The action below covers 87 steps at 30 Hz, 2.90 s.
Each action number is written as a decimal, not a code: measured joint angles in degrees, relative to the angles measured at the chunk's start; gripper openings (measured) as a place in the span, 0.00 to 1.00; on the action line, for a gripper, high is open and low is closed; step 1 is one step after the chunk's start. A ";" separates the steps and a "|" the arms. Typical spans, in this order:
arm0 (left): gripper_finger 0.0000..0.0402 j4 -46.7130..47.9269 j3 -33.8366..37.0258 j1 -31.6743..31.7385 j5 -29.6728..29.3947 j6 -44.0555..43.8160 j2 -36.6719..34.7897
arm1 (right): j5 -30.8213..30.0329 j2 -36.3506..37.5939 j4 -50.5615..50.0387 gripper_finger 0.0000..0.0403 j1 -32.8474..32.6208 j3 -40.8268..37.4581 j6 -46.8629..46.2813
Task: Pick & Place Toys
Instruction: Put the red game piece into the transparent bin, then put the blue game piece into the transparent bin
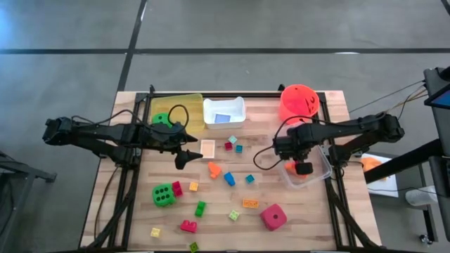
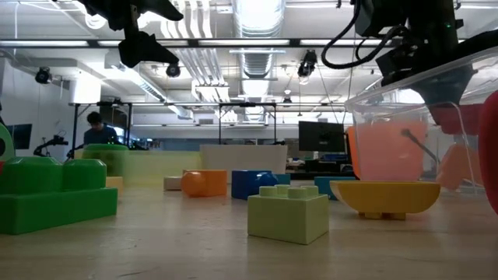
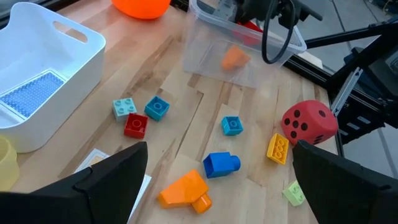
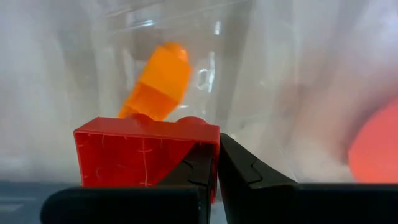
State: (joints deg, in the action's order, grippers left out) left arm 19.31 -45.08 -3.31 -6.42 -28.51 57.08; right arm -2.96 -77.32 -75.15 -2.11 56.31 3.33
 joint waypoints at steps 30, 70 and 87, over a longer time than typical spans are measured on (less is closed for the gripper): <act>0.96 -0.15 0.00 0.02 -0.02 0.00 0.00 | 4.41 -0.07 6.36 0.02 0.00 -6.95 2.77; 0.96 -0.13 0.00 0.02 0.00 -0.07 0.00 | 6.47 -0.07 6.40 0.47 0.00 -6.95 -4.89; 0.96 -0.10 0.00 0.02 -0.01 -0.07 0.00 | 5.99 -0.04 -1.58 0.61 -0.42 1.07 -9.81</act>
State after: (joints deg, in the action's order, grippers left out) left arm 19.21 -45.08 -3.29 -6.42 -28.58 57.08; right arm 3.03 -77.36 -76.73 -2.52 57.38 -6.48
